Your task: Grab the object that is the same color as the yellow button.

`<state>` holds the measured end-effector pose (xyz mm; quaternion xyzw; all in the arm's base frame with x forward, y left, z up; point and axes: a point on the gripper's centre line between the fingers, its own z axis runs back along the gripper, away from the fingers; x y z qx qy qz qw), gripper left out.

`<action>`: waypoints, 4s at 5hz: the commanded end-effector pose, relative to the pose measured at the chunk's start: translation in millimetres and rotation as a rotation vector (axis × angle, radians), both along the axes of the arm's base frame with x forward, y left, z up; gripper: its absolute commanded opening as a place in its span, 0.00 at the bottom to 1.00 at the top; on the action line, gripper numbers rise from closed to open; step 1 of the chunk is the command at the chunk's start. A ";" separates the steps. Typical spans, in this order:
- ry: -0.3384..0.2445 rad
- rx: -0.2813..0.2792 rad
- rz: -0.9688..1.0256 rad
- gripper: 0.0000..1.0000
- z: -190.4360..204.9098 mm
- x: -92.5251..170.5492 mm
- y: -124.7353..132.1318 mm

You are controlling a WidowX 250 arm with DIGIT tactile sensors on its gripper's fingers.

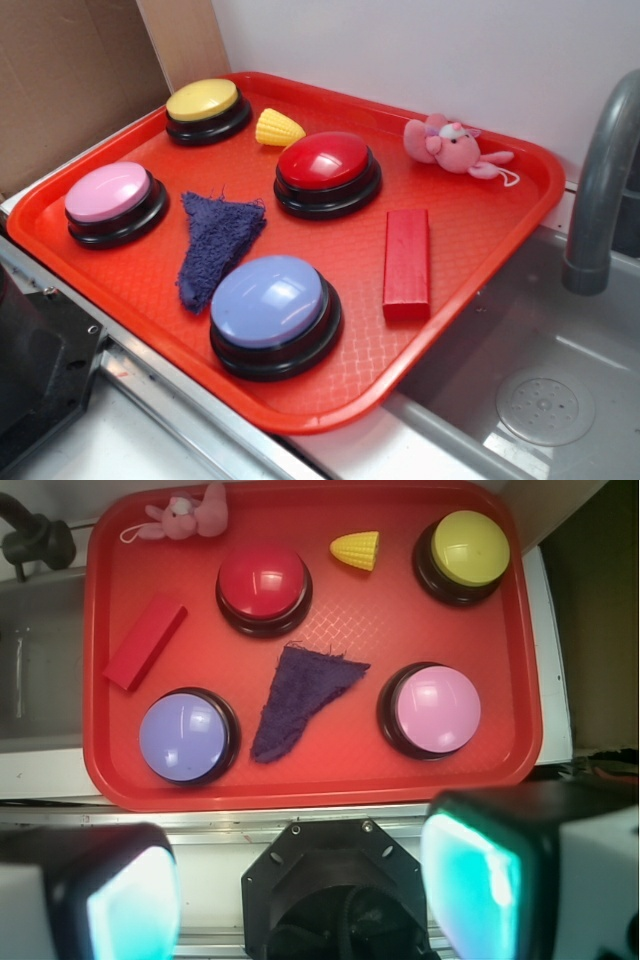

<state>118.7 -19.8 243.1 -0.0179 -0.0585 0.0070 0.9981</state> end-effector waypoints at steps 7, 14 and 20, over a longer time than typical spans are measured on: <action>0.055 0.436 -0.864 1.00 -139.3 158.3 67.3; 0.190 0.316 -0.987 0.00 -221.5 206.1 72.0; 0.202 0.176 0.213 0.00 -47.1 94.8 41.2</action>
